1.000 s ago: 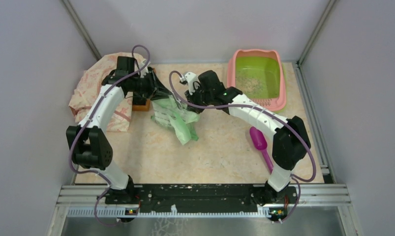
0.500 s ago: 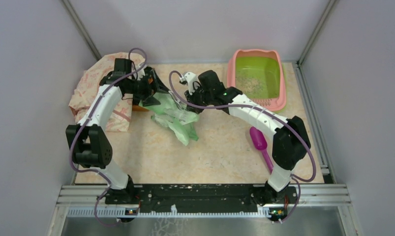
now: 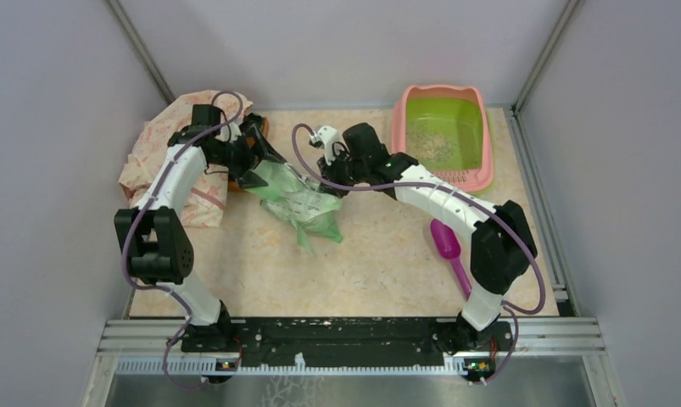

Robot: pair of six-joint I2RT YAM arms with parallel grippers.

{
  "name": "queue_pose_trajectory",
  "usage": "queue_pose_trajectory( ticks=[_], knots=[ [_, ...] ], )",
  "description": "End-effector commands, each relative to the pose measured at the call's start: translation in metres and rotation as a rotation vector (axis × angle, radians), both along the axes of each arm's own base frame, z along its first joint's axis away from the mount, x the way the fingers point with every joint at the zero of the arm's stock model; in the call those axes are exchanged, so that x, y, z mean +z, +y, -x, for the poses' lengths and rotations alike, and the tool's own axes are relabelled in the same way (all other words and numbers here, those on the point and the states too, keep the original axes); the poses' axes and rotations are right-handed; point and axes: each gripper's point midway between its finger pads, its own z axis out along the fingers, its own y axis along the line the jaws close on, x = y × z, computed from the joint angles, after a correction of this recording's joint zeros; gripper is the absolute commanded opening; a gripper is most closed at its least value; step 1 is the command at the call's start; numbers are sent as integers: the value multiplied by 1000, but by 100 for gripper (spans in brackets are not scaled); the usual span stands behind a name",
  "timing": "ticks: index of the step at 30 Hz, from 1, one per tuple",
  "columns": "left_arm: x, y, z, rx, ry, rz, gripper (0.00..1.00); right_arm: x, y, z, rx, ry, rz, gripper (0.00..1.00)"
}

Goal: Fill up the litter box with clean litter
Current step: Adjust the cat litter bag at the center of the board.

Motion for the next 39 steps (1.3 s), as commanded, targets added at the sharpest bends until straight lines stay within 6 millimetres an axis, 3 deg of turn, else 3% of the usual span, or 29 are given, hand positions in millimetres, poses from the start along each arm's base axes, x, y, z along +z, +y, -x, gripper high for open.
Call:
queue_pose_trajectory(
  ticks=[1,15,19,26,28,39],
  knots=[
    [-2,12,-12,53,23,-19,99,64,10,13,67,-115,-160,0],
    [-20,16,-27,46,75,-50,98,64,13,28,106,-125,-177,0],
    [-25,15,-29,39,81,-45,81,61,13,29,107,-120,-176,0],
    [-27,12,-29,20,87,-27,24,60,10,28,100,-126,-165,0],
    [-25,11,-28,13,86,-24,2,59,10,26,97,-130,-159,0],
    [26,12,-24,-10,-4,-33,0,73,2,17,82,-190,-135,1]
  ],
)
